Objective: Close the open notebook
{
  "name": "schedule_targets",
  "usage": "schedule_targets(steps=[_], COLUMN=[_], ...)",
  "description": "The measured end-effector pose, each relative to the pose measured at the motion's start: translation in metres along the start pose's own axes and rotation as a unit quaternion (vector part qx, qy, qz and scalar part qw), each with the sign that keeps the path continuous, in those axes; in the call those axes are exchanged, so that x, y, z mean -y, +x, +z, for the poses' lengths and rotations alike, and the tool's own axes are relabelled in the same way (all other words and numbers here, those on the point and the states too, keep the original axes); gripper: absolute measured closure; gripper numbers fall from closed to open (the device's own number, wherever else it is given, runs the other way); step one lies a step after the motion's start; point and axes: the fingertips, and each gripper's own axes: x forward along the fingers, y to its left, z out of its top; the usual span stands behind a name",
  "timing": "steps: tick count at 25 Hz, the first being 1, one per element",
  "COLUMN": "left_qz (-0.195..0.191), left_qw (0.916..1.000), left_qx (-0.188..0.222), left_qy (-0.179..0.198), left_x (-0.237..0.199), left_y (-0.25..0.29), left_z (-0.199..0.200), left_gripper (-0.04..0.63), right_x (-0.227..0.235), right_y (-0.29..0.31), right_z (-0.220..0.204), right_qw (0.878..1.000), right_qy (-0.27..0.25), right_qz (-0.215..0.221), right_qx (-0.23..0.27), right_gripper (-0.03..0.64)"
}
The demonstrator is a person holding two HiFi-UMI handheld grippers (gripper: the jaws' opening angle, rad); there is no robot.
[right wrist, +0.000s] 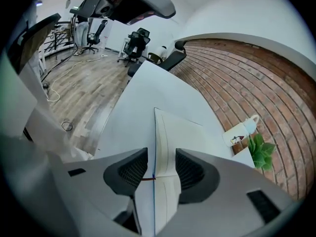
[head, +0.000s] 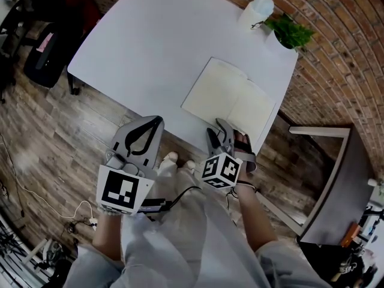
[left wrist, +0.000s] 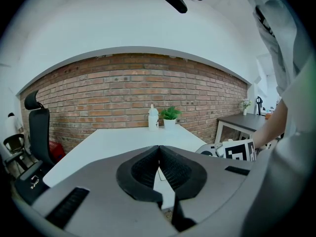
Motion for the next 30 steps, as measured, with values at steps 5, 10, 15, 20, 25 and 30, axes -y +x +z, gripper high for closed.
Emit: schedule_targets(steps=[5, 10, 15, 20, 25, 30], left_qz=[-0.001, -0.005, -0.015, -0.028, -0.041, -0.058], left_qw=[1.0000, 1.0000, 0.9999, 0.9991, 0.9974, 0.9932], left_qx=[-0.001, -0.003, -0.009, -0.017, -0.036, -0.054], left_qy=[0.000, 0.000, -0.004, -0.026, -0.048, -0.086], left_x=[-0.001, 0.001, 0.005, 0.012, 0.019, 0.028], left_y=[0.002, 0.004, 0.009, 0.017, 0.029, 0.044], left_z=[-0.002, -0.004, -0.005, -0.011, -0.024, -0.034], left_gripper=[0.577, 0.577, 0.577, 0.577, 0.577, 0.575], right_x=[0.002, 0.008, 0.009, 0.010, 0.008, 0.005], right_y=[0.006, 0.008, 0.008, 0.006, 0.006, 0.005], right_z=[0.000, -0.001, -0.001, -0.002, -0.003, -0.003], right_qw=[0.999, 0.999, 0.999, 0.999, 0.999, 0.999], right_qy=[-0.030, -0.038, -0.030, -0.016, -0.009, -0.004], right_qz=[-0.014, -0.029, -0.034, -0.042, -0.042, -0.050], right_qx=[-0.010, -0.018, -0.015, -0.011, -0.007, -0.003], right_gripper=[0.457, 0.457, 0.457, 0.458, 0.487, 0.523])
